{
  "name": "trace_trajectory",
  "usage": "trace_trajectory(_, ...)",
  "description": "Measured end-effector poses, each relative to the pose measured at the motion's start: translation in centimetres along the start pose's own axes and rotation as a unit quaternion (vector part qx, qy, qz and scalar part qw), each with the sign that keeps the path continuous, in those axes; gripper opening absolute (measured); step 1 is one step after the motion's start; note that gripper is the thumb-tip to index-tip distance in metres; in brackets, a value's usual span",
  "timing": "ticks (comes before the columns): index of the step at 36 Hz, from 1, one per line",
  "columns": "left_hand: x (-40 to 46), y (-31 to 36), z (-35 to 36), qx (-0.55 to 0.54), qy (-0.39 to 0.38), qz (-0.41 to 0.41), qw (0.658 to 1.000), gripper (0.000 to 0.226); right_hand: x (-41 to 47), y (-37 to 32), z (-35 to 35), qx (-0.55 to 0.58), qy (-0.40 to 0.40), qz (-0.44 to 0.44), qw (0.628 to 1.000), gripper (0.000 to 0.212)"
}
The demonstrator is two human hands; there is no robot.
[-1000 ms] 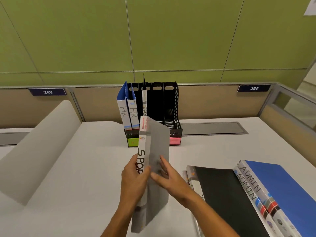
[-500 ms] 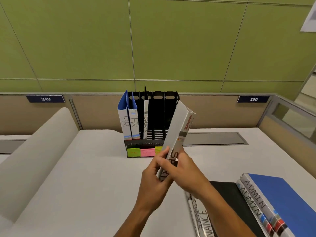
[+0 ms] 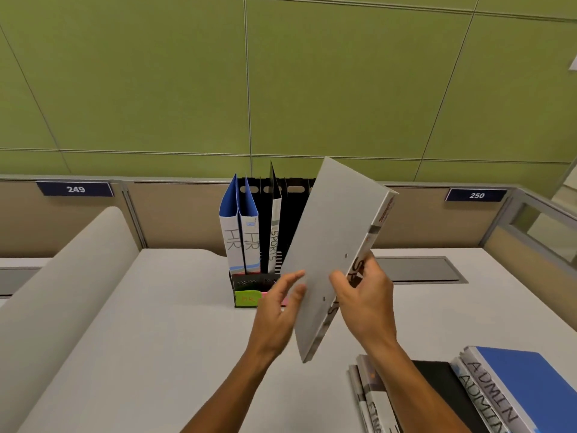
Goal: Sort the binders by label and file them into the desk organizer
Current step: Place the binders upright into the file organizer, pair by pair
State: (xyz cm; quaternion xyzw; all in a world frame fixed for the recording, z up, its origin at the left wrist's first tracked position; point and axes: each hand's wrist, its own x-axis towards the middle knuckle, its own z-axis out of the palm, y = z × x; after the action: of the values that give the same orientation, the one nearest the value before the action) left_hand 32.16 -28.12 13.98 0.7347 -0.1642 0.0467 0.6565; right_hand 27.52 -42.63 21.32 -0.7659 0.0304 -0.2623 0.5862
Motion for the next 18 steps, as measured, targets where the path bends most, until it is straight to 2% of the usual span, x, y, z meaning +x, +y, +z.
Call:
trace_trajectory(3,2.5,-3.3,-2.1,0.063,0.048,-0.034,0.996,0.035,2.0,0.0,0.6,-0.017,0.026,-0.008,0.999,0.021)
trace_trajectory(4,3.5,-4.4,-2.9,0.090,0.067,-0.042,0.993,0.035,2.6,0.0,0.9,-0.023,0.034,-0.011,0.999,0.020)
trace_trajectory(7,6.3,-7.3,-5.7,0.120,0.144,-0.090,0.978,0.059,4.6,0.0,1.7,-0.031,0.051,-0.017,0.998,0.022)
trace_trajectory(9,8.0,-8.7,-7.2,0.146,0.166,-0.128,0.967,0.076,5.8,0.1,2.3,-0.034,0.065,-0.028,0.997,0.020)
trace_trajectory(13,11.0,-11.3,-9.3,0.130,0.156,-0.204,0.958,0.102,8.1,0.4,4.0,-0.048,0.070,-0.048,0.995,0.014)
trace_trajectory(16,12.3,-13.1,-9.9,0.095,0.135,-0.236,0.958,0.107,9.6,0.8,5.5,-0.045,0.046,-0.050,0.997,0.012)
trace_trajectory(18,13.0,-14.2,-9.9,0.081,0.117,-0.244,0.959,0.105,10.5,1.3,6.6,-0.042,0.037,-0.053,0.997,0.018)
